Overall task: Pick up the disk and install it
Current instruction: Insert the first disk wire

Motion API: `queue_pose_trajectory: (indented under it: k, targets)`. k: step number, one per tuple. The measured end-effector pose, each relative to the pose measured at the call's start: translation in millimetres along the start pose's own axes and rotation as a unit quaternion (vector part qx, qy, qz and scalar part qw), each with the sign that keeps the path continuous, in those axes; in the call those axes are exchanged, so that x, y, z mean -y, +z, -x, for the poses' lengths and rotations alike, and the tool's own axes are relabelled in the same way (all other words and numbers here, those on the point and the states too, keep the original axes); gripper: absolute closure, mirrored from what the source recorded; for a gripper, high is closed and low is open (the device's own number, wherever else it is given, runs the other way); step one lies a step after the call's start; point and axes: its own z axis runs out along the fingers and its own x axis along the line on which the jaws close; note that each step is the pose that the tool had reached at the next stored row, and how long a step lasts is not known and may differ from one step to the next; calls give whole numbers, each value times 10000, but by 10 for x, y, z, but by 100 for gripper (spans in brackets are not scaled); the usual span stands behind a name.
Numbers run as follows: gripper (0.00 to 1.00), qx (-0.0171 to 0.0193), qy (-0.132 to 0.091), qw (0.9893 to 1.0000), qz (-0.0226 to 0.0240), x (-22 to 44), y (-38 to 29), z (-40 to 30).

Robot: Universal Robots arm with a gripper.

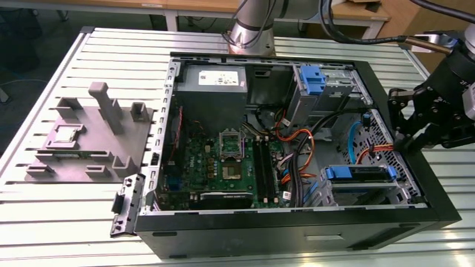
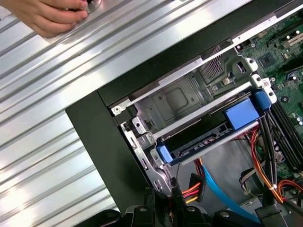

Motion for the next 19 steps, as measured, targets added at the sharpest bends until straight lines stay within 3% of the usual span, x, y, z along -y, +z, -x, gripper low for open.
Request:
queue_pose_trajectory:
  k: [7, 10, 12, 15, 19]
  targets:
    - [72, -48, -13, 10000, 77, 29, -4, 17]
    - [72, -81, -13, 9999, 77, 39, -5, 31]
    - [72, -139, -12, 9999, 53, 41, -6, 41]
    - [72, -260, -9, 9997, -8, 43, -7, 58]
    - [72, -342, -11, 9994, -34, 45, -9, 94]
